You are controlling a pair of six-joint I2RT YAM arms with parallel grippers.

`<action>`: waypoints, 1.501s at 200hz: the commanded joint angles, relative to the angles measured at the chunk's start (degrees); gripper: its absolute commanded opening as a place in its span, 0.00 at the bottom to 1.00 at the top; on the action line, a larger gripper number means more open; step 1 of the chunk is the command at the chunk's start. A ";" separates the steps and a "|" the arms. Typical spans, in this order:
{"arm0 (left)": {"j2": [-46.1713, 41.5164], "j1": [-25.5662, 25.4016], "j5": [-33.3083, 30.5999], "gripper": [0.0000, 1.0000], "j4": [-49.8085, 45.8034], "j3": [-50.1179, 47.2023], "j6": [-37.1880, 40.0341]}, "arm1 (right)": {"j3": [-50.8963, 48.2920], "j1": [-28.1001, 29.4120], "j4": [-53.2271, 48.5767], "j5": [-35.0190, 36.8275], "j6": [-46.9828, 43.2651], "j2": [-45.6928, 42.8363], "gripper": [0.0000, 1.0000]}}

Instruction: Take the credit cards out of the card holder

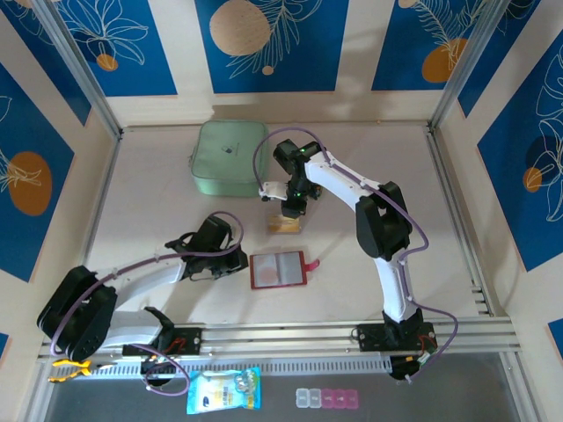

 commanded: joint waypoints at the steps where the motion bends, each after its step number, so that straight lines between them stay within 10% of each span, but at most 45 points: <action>1: 0.33 0.75 1.56 0.09 0.63 -0.33 0.89 | -0.27 0.08 -1.52 -0.41 0.78 -1.87 0.15; 200: 5.17 -0.85 5.90 0.08 9.42 -2.02 -1.77 | -37.54 7.57 30.59 -7.74 62.21 -27.06 0.12; 300: 5.23 -4.83 2.18 0.07 6.60 -2.53 -2.62 | -42.67 13.84 29.91 -4.29 81.99 -29.10 0.10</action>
